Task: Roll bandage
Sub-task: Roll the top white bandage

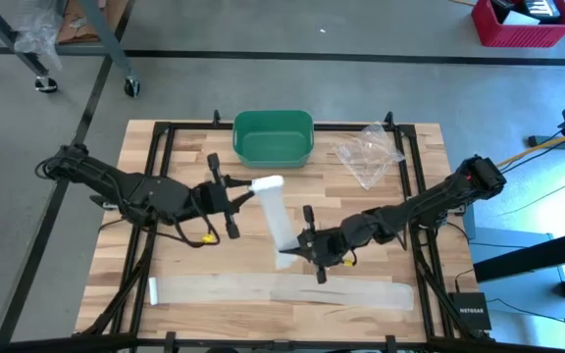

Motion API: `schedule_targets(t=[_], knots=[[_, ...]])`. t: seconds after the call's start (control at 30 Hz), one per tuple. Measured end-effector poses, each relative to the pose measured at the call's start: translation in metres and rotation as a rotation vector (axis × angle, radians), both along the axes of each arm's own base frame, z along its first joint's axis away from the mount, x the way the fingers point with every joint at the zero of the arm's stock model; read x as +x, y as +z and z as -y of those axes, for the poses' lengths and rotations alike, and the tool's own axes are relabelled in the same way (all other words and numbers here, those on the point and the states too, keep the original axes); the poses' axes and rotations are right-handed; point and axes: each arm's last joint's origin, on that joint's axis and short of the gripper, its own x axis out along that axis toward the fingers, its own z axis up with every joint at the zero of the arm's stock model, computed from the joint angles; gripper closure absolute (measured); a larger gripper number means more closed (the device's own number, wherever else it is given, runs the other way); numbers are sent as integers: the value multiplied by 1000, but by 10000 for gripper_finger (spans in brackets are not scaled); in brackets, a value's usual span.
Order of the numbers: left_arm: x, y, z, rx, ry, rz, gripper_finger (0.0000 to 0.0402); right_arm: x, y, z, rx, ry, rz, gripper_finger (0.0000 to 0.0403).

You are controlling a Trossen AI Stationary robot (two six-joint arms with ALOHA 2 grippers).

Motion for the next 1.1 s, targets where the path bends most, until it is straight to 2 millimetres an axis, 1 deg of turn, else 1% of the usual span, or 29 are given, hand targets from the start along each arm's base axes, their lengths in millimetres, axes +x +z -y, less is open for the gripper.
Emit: schedule_targets(t=[0.07, 0.17, 0.33, 0.43, 0.5, 0.6, 0.7, 0.83, 0.97, 1.1], knots=[[3, -6, -3, 22, 14, -24, 347, 0, 11, -7, -10, 0, -14, 398], [8, -15, -6, 69, 27, -66, 347, 2, 33, -14, -31, 11, -50, 399], [12, -22, -5, 150, 25, -124, 347, 2, 83, -20, -19, -4, -35, 395], [16, -28, -3, 189, 19, -160, 347, 1, 111, -18, -8, -49, -2, 395], [21, -33, -1, 221, 15, -187, 347, 0, 126, -15, 15, -68, 22, 395], [29, -39, 2, 282, 8, -224, 347, 1, 145, -5, 49, -103, 68, 394], [33, -45, 6, 338, -6, -261, 347, 3, 157, 8, 65, -140, 96, 394], [39, -51, 8, 370, -11, -292, 347, 8, 166, 29, 77, -203, 112, 394], [43, -57, 10, 383, -17, -315, 347, 13, 170, 51, 100, -266, 124, 394], [46, -63, 15, 407, -35, -348, 347, 19, 168, 75, 108, -335, 108, 394]])
